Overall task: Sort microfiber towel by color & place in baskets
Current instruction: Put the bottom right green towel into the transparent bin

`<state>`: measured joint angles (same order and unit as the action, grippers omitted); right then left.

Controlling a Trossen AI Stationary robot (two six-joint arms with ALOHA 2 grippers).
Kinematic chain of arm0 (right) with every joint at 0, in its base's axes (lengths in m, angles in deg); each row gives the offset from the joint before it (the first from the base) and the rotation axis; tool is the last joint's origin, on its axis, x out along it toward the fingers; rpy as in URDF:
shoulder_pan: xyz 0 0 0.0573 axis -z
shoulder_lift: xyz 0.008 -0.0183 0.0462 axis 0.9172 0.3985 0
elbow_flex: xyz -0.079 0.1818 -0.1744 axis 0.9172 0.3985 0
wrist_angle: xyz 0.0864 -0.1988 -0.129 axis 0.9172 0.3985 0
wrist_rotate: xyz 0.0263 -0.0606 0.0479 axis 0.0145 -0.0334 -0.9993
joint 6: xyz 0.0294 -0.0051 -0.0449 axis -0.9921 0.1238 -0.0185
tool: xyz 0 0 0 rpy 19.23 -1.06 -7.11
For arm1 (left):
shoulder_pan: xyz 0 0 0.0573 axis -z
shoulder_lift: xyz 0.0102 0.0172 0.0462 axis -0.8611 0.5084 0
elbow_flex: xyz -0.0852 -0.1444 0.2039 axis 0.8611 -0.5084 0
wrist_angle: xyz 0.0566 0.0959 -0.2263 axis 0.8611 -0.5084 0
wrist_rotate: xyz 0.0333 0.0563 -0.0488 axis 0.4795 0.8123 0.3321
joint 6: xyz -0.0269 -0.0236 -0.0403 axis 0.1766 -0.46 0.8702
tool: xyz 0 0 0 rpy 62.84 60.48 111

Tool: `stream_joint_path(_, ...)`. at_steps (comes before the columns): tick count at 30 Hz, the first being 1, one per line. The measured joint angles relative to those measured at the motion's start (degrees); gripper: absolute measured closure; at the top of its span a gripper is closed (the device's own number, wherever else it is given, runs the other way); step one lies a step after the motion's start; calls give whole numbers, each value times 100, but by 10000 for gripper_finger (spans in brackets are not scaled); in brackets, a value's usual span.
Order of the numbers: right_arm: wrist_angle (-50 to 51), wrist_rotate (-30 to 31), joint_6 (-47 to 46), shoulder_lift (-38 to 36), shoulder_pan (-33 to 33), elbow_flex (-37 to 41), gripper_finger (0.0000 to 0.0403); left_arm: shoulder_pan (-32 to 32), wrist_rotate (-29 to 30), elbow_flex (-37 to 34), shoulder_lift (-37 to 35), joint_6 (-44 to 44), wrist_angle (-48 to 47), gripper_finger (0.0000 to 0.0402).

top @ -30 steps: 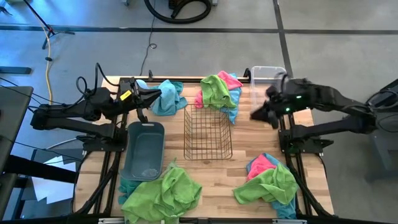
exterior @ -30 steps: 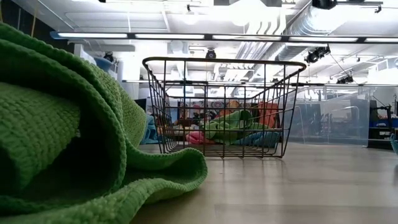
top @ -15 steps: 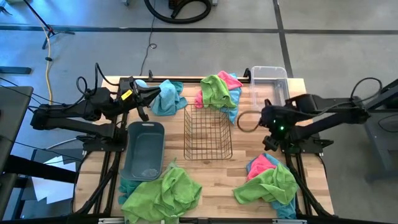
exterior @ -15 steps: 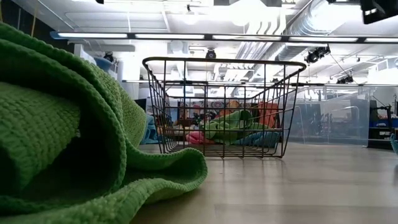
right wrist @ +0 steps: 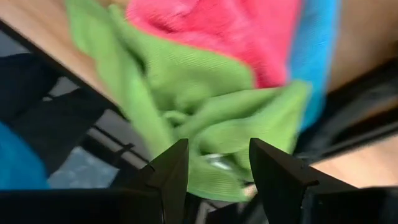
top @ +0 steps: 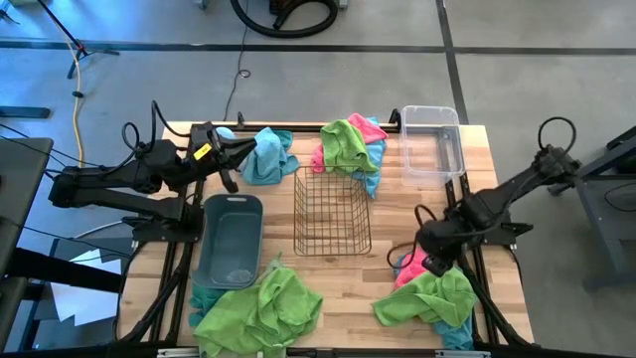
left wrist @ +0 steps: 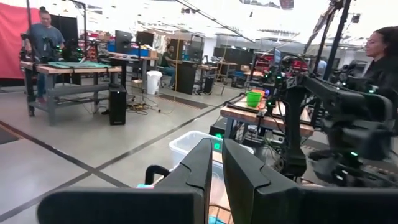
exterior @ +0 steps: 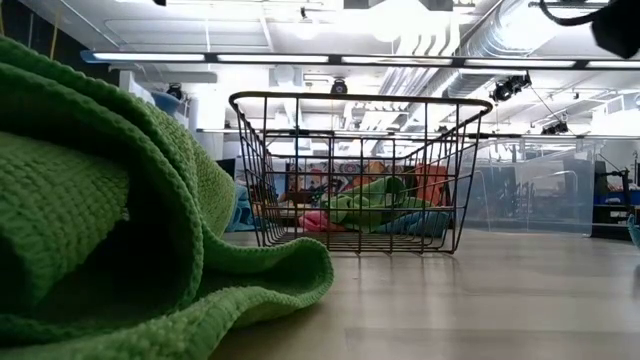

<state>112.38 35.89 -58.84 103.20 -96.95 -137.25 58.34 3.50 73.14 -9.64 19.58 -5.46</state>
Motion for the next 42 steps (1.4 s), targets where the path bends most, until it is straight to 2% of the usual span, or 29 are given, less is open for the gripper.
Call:
stream_joint_path(5, -527, -5, -757, 263, -604, 134, 237, 0, 140, 0, 0, 4, 0, 375)
stream_joint_path(13, -2067, 157, -1162, 911, -1218, 131, 237, 0, 275, 0, 0, 6, 2, 375)
stream_joint_path(20, -2089, 92, -1135, 1539, -1534, 131, 237, 0, 292, 0, 0, 4, 2, 375)
stream_joint_path(24, -2088, 113, -1132, 1758, -1548, 131, 237, 0, 295, 0, 0, 2, 2, 375)
stream_joint_path(31, -2087, 509, -1104, 2111, -1548, 129, 237, 0, 295, 0, 0, 2, 0, 375)
stream_joint_path(38, -2194, 522, -713, 2515, -1546, 129, 238, 0, 295, 0, 0, 2, 0, 375)
stream_joint_path(42, -2212, 530, -567, 2537, -1545, 127, 266, 0, 295, 2, 0, 2, 0, 375)
